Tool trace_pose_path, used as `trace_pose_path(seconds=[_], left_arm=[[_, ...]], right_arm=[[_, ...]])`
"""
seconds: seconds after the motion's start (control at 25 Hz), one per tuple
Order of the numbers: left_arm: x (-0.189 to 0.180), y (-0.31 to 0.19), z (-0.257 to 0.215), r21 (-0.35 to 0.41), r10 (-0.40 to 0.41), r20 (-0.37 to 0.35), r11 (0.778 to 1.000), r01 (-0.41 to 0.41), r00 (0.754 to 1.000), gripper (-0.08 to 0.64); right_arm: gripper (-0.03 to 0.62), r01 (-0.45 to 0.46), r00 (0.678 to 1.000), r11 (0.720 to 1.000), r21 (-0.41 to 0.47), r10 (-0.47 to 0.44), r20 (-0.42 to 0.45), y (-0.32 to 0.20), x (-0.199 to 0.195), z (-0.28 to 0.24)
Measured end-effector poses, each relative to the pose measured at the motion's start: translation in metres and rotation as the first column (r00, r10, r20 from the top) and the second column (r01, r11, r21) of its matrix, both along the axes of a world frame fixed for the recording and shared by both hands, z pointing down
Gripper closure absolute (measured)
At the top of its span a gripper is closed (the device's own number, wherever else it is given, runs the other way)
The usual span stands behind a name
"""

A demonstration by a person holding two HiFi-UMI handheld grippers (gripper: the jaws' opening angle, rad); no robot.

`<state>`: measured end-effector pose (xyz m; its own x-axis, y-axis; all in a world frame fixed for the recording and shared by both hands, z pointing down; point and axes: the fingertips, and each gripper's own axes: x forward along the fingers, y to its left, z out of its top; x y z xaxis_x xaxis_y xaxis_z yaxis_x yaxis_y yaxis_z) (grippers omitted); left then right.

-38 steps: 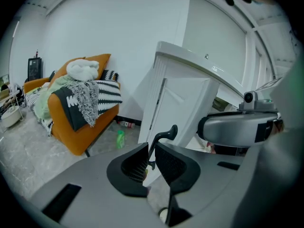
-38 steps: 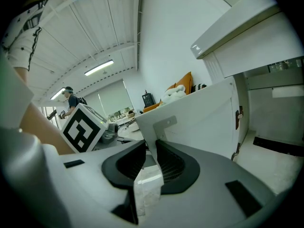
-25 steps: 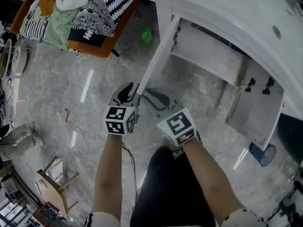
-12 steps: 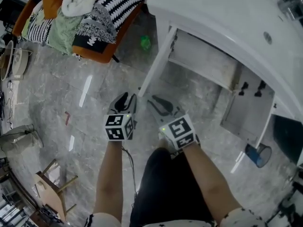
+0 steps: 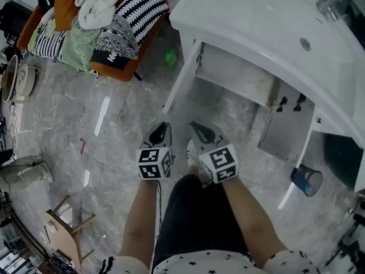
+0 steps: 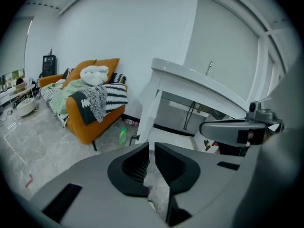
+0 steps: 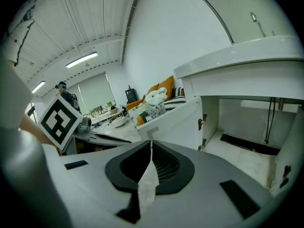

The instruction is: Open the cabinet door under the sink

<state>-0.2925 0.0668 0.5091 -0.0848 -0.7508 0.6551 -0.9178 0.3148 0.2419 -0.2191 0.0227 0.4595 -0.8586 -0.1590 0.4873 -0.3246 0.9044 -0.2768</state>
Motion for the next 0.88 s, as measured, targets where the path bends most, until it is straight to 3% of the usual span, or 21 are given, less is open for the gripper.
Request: trace_pose_path(seconds=[0.2,0.48,0.88], left_arm=[[0.04,-0.008,-0.027,0.008,0.055,-0.038,0.998,-0.055,0.998,0.555],[0.095,-0.019,-0.074,0.011,0.168,-0.039,0.986,-0.168,0.985,0.557],[0.175,-0.017,-0.129,0.02,0.314,-0.037,0.949,-0.314,0.949,0.557]], right_arm=[[0.581,-0.1,0.995,0.995,0.003,0.1,-0.006,-0.007,0.037,-0.025],[0.583,-0.206,0.978,0.978,0.026,0.207,0.001,-0.018,0.085,-0.068],[0.583,-0.413,0.911,0.911,0.01,0.413,0.01,-0.017,0.185,-0.126]])
